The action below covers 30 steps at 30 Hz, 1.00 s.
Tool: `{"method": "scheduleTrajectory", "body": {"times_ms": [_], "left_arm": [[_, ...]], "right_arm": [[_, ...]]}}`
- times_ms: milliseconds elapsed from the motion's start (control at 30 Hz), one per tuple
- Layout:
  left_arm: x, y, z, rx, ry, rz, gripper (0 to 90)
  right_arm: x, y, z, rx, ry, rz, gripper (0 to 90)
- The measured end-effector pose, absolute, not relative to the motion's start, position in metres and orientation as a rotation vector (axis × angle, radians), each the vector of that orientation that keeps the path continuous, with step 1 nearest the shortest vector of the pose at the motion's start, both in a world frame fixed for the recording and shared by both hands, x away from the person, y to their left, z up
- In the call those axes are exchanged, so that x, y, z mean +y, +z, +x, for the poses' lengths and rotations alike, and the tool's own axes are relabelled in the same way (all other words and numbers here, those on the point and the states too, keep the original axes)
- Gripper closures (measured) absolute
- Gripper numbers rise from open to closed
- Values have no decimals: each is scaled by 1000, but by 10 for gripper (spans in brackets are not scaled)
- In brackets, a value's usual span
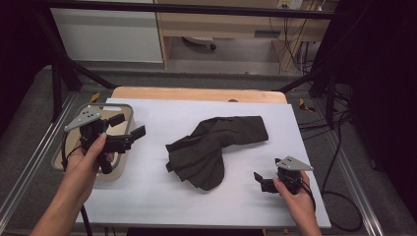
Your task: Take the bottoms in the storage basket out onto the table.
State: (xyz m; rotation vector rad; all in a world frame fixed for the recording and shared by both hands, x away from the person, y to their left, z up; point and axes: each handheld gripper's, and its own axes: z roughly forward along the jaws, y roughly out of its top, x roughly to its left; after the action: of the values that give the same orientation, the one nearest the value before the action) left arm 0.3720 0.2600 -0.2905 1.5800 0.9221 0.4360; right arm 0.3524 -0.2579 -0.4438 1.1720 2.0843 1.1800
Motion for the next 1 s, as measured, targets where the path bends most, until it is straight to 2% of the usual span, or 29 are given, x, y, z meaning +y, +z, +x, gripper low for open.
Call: {"method": "scheduleTrajectory", "body": {"times_ms": [367, 1000], "left_arm": [[273, -298, 364, 939, 479, 1578, 30], [301, -336, 353, 992, 499, 1566, 37]], "right_arm": [[-256, -445, 352, 2106, 1158, 1158, 30], [-252, -447, 351, 2149, 1141, 1143, 30]]}}
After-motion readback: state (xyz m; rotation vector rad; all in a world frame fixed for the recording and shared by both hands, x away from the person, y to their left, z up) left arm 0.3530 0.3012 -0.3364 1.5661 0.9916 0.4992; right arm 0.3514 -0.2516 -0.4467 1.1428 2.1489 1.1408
